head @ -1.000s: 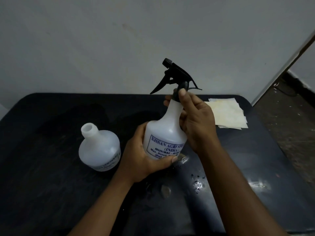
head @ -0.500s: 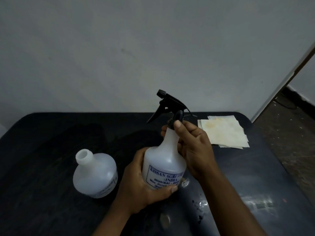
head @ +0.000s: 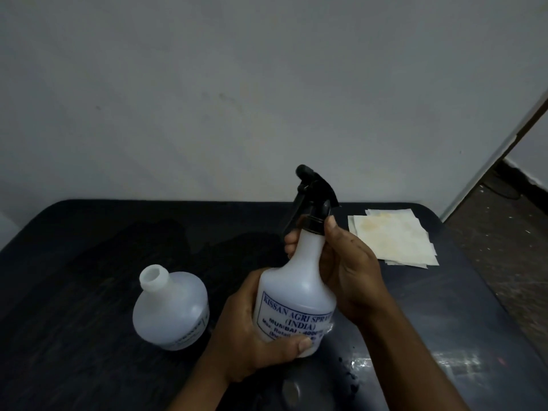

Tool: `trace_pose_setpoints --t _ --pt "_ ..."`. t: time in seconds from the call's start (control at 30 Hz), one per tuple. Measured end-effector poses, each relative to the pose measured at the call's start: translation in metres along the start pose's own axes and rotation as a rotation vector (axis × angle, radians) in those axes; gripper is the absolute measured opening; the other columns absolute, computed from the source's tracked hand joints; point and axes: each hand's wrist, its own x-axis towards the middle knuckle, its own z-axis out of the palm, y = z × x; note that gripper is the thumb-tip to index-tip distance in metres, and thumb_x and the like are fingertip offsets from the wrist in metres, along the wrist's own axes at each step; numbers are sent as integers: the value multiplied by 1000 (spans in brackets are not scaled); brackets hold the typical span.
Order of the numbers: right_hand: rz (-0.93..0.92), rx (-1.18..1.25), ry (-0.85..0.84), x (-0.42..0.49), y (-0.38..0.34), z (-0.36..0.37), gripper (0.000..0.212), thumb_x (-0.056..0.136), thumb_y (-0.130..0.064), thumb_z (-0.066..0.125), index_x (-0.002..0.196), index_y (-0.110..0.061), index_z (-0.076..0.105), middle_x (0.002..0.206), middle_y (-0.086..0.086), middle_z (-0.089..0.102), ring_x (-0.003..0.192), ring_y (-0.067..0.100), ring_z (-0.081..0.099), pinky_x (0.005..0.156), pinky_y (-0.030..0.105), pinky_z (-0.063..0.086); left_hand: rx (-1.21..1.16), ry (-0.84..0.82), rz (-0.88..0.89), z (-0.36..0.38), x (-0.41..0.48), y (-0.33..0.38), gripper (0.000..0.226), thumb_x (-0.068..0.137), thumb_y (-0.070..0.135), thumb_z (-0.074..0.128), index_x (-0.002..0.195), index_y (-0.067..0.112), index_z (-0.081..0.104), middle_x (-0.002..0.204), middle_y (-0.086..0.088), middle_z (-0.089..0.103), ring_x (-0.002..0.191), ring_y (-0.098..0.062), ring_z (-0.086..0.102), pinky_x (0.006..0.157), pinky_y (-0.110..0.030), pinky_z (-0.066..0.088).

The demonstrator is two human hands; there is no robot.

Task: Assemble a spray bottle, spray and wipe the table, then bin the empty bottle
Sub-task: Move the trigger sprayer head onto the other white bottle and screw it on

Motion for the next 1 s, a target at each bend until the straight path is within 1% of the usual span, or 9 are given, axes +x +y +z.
trace_pose_setpoints --t 0.07,0.2,0.3,0.37,0.4,0.5,0.63,0.83,1.0 --pt "-11 44 6 0 0 2 41 79 -42 66 105 -11 73 93 17 74 84 23 72 72 33 59 -19 7 3 -1 1 0 79 57 47 93 126 40 54 118 -1 71 104 -22 72 79 -39 61" --pt "-27 82 53 2 1 6 65 73 -42 72 118 0 54 96 22 73 88 30 73 69 34 59 -43 12 14 -2 2 2 77 59 46 92 126 39 55 118 -1 72 104 -22 72 79 -38 61" --pt "-50 35 80 2 4 5 48 75 -39 75 105 -4 63 93 18 75 86 27 73 67 32 59 -47 12 19 -2 2 2 78 59 46 91 127 38 54 118 0 71 105 -21 71 79 -36 61" --pt "-52 33 87 2 5 4 26 83 -33 63 94 -11 73 93 17 75 86 26 74 67 32 59 -52 18 18 -1 2 3 78 59 48 91 127 40 53 119 1 71 105 -20 71 79 -33 60" --pt "-57 35 92 1 6 2 25 86 -29 57 91 -14 76 93 17 75 87 27 74 68 32 59 -56 18 15 -1 1 3 78 59 49 90 127 41 53 119 2 71 105 -20 71 80 -32 60" --pt "-54 60 112 1 6 3 27 85 -27 56 94 -8 74 95 21 74 89 31 73 69 33 59 -75 17 8 -1 2 3 78 59 49 91 127 41 53 119 1 71 105 -21 71 80 -35 60" --pt "-35 80 118 3 4 6 59 76 -37 64 118 4 54 97 24 73 89 32 73 68 34 59 -74 29 16 -1 2 3 80 59 49 90 128 40 52 119 1 70 105 -22 71 81 -37 60" --pt "-30 96 127 3 6 3 54 82 -35 60 119 4 58 99 23 73 88 29 73 69 33 59 -73 35 26 2 2 4 78 59 50 90 127 40 52 119 2 71 105 -20 71 79 -32 60" --pt "-24 104 133 2 8 1 38 85 -37 54 102 -9 74 100 22 73 91 30 72 71 34 59 -89 41 33 1 2 2 78 61 47 90 129 39 52 120 2 70 106 -20 71 80 -31 59"
